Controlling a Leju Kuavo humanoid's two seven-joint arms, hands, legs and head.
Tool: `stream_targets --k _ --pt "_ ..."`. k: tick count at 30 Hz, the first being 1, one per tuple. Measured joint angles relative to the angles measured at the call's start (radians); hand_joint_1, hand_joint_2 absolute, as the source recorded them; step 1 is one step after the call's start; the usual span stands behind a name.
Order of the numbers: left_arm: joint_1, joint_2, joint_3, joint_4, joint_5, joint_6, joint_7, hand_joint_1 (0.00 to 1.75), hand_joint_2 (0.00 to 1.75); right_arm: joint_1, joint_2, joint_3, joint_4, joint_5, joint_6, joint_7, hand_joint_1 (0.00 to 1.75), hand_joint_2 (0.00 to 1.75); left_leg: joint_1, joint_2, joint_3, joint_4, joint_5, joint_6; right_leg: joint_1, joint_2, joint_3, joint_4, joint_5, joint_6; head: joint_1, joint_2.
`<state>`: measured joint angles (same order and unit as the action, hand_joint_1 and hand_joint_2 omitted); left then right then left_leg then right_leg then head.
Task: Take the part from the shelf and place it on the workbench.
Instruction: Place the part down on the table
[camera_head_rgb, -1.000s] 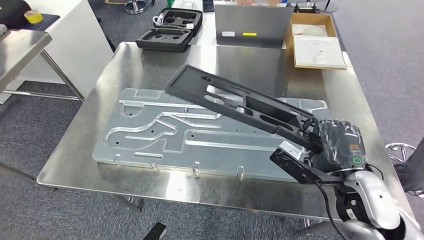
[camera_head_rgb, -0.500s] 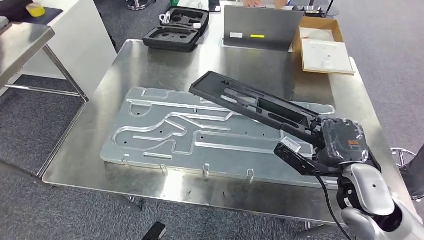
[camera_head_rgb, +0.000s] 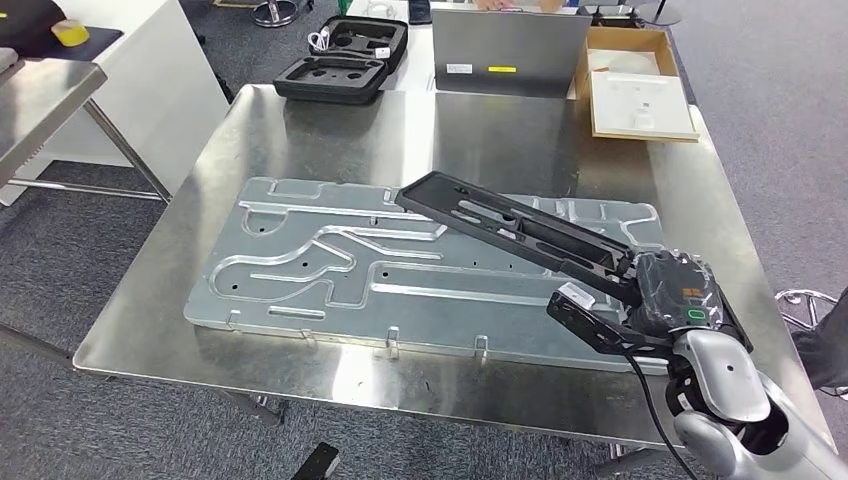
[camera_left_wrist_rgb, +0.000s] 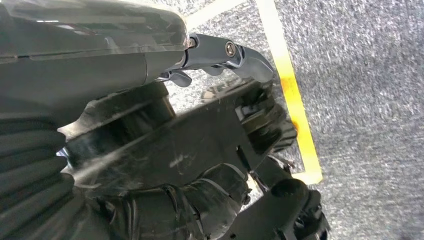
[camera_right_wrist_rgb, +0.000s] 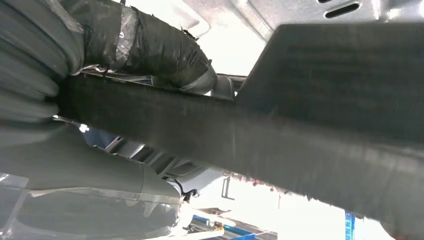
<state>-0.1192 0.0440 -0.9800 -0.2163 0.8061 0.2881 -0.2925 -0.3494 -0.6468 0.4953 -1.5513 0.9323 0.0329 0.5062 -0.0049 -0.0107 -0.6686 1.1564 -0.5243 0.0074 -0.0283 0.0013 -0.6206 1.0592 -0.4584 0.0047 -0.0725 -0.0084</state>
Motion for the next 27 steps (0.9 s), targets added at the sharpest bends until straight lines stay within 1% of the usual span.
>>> stream_targets --k 1,2,3,4,5,6,7,8,9,10,12,13,14,15,16,17,18,19,20,21,22,23,24,26,27 --pt "0.0 0.0 0.0 0.0 0.0 0.0 0.0 0.0 1.75 0.0 0.0 0.0 0.001 0.0 0.0 0.0 1.75 1.75 0.001 0.001 -0.031 0.065 -0.029 -0.003 0.001 -0.001 0.0 0.0 0.0 -0.002 -0.001 0.0" --pt "0.001 0.0 0.0 0.0 0.0 -0.001 0.0 0.0 1.75 0.0 0.0 0.0 0.003 0.0 0.0 0.0 1.75 1.75 0.002 0.002 -0.059 0.122 -0.049 -0.005 0.002 -0.002 0.0 0.0 -0.001 -0.004 -0.001 0.0" --pt "0.002 0.0 0.0 0.0 0.0 -0.001 0.001 0.0 1.75 0.0 0.0 0.0 0.005 0.0 0.0 0.0 1.75 1.75 0.003 0.002 -0.077 0.156 -0.054 -0.005 0.003 -0.003 0.0 0.0 -0.001 -0.004 -0.001 0.0" --pt "0.003 0.0 0.0 0.0 0.0 -0.001 0.003 0.0 1.75 0.0 0.0 0.001 0.007 0.0 0.0 0.0 1.75 1.75 0.003 0.002 -0.078 0.152 -0.04 -0.003 0.005 -0.003 0.001 0.001 -0.001 -0.004 -0.001 0.0" --pt "0.003 -0.001 0.0 0.0 0.0 -0.001 0.004 0.0 1.75 0.001 0.0 0.001 0.009 0.0 0.0 0.0 1.75 1.75 0.004 0.003 -0.059 0.111 -0.011 0.0 0.005 -0.002 0.002 0.001 -0.002 -0.005 -0.002 0.0" --pt "0.002 -0.001 0.0 0.0 0.0 -0.001 0.006 0.0 1.75 0.0 0.0 0.001 0.009 0.0 0.0 0.0 1.75 1.75 0.003 0.003 -0.027 0.044 0.024 0.005 0.006 -0.002 0.003 0.0 -0.003 -0.004 -0.001 0.0" --pt "0.001 0.0 0.0 0.0 0.0 -0.001 0.007 0.0 1.75 0.0 0.0 0.001 0.01 0.0 0.0 0.0 1.75 1.75 0.0 0.003 0.005 -0.025 0.046 0.011 0.007 -0.001 0.003 0.0 -0.005 -0.003 -0.001 0.0" --pt "0.0 0.0 0.0 0.0 0.0 -0.001 0.008 0.0 1.75 0.0 0.0 0.001 0.01 0.0 0.0 0.0 1.75 1.75 -0.003 0.003 0.03 -0.078 0.058 0.017 0.007 -0.001 0.005 -0.003 -0.006 0.001 -0.001 0.0" --pt "-0.001 0.0 0.0 0.0 0.0 -0.001 0.009 0.0 1.75 0.0 0.001 0.001 0.012 0.0 0.001 -0.001 1.75 1.75 -0.007 0.003 0.046 -0.112 0.06 0.022 0.006 -0.001 0.007 -0.007 -0.006 0.007 -0.001 0.0" --pt "-0.001 0.001 0.0 0.0 0.0 -0.001 0.009 0.0 1.75 0.001 0.002 0.001 0.013 0.0 0.001 -0.001 1.75 1.75 -0.011 0.002 0.052 -0.126 0.055 0.028 0.006 -0.001 0.01 -0.008 -0.001 0.014 -0.001 0.0" --pt "0.0 0.001 0.0 0.0 0.0 -0.001 0.011 0.0 1.75 0.003 0.006 0.002 0.019 -0.001 0.001 -0.002 1.75 1.75 -0.011 0.001 0.072 -0.146 0.059 0.04 0.003 -0.002 0.015 -0.003 0.008 0.026 -0.001 0.0" --pt "0.001 0.001 0.0 0.0 0.0 -0.001 0.011 0.0 1.75 0.003 0.008 0.002 0.021 -0.001 0.001 -0.002 1.75 1.75 -0.009 0.0 0.084 -0.155 0.062 0.044 0.002 -0.002 0.011 0.013 0.004 0.029 0.001 0.0" --pt "0.001 0.003 0.0 0.0 0.0 -0.001 0.012 0.0 1.75 0.003 0.009 0.002 0.023 -0.001 0.001 -0.002 1.75 1.75 -0.009 0.0 0.096 -0.159 0.063 0.048 0.001 -0.002 -0.003 0.042 -0.013 0.031 0.003 0.0" --pt "0.0 0.004 0.0 0.0 0.0 -0.001 0.012 0.0 1.75 0.003 0.01 0.002 0.025 -0.001 0.001 -0.002 1.75 1.75 -0.008 0.0 0.102 -0.161 0.062 0.051 0.001 -0.002 -0.028 0.089 -0.037 0.032 0.004 0.0" --pt "0.0 0.005 -0.001 0.0 0.0 0.0 0.012 0.0 1.75 0.004 0.011 0.002 0.026 -0.002 0.001 -0.002 1.75 1.75 -0.009 0.001 0.106 -0.161 0.06 0.054 0.002 -0.001 -0.061 0.149 -0.063 0.033 0.006 0.0" --pt "0.0 0.005 -0.001 0.0 0.0 -0.001 0.012 0.0 1.75 0.006 0.012 0.002 0.028 -0.003 0.001 -0.002 1.75 1.75 -0.01 0.001 0.109 -0.161 0.057 0.056 0.002 -0.001 -0.097 0.205 -0.084 0.035 0.006 0.0" --pt "0.001 0.005 -0.001 0.0 0.0 -0.001 0.013 0.0 1.75 0.009 0.013 0.002 0.031 -0.004 0.001 -0.002 1.75 1.75 -0.01 0.0 0.114 -0.16 0.052 0.056 0.001 -0.001 -0.124 0.241 -0.091 0.037 0.006 0.0" --pt "0.003 0.005 -0.001 0.0 0.0 -0.001 0.013 0.0 1.75 0.012 0.014 0.002 0.033 -0.006 0.001 -0.003 1.75 1.75 -0.009 0.0 0.12 -0.16 0.045 0.055 0.0 -0.001 -0.137 0.245 -0.079 0.039 0.006 0.0" --pt "0.005 0.005 -0.001 0.0 0.0 -0.001 0.014 0.0 1.75 0.015 0.016 0.002 0.036 -0.008 0.001 -0.003 1.75 1.75 -0.008 -0.001 0.129 -0.159 0.038 0.053 -0.002 -0.002 -0.13 0.209 -0.048 0.041 0.006 0.0" --pt "0.006 0.006 -0.001 0.0 0.0 -0.001 0.014 0.0 1.75 0.016 0.016 0.003 0.038 -0.01 0.001 -0.003 1.75 1.75 -0.007 -0.001 0.14 -0.158 0.028 0.049 -0.005 -0.002 -0.109 0.146 -0.004 0.044 0.006 0.0" --pt "0.007 0.006 -0.001 0.0 0.0 -0.001 0.014 0.0 1.75 0.018 0.017 0.003 0.04 -0.011 0.001 -0.003 1.75 1.75 -0.006 -0.002 0.147 -0.156 0.018 0.044 -0.007 -0.002 -0.087 0.085 0.032 0.045 0.006 0.0" --pt "0.006 0.007 -0.001 0.001 0.0 -0.001 0.014 0.0 1.75 0.018 0.019 0.003 0.042 -0.012 0.001 -0.003 1.75 1.75 -0.005 -0.002 0.151 -0.152 0.009 0.037 -0.006 -0.002 -0.071 0.031 0.048 0.045 0.007 0.0" --pt "0.004 0.008 -0.002 0.001 0.0 -0.001 0.014 0.0 1.75 0.02 0.021 0.003 0.044 -0.013 0.001 -0.003 1.75 1.75 -0.006 -0.002 0.151 -0.149 0.001 0.031 -0.005 -0.002 -0.062 0.003 0.056 0.038 0.009 0.0" --pt "0.002 0.01 -0.002 0.002 0.0 -0.001 0.015 0.0 1.75 0.023 0.024 0.004 0.048 -0.014 0.0 -0.003 1.75 1.75 -0.007 -0.001 0.154 -0.144 -0.01 0.02 0.001 0.001 -0.058 -0.01 0.042 0.021 0.01 0.0" --pt "0.002 0.01 -0.003 0.002 0.0 -0.001 0.015 0.0 1.75 0.025 0.024 0.004 0.049 -0.015 0.0 -0.003 1.75 1.75 -0.006 -0.001 0.153 -0.138 -0.011 0.017 0.0 0.002 -0.052 -0.006 0.044 0.012 0.009 0.0"
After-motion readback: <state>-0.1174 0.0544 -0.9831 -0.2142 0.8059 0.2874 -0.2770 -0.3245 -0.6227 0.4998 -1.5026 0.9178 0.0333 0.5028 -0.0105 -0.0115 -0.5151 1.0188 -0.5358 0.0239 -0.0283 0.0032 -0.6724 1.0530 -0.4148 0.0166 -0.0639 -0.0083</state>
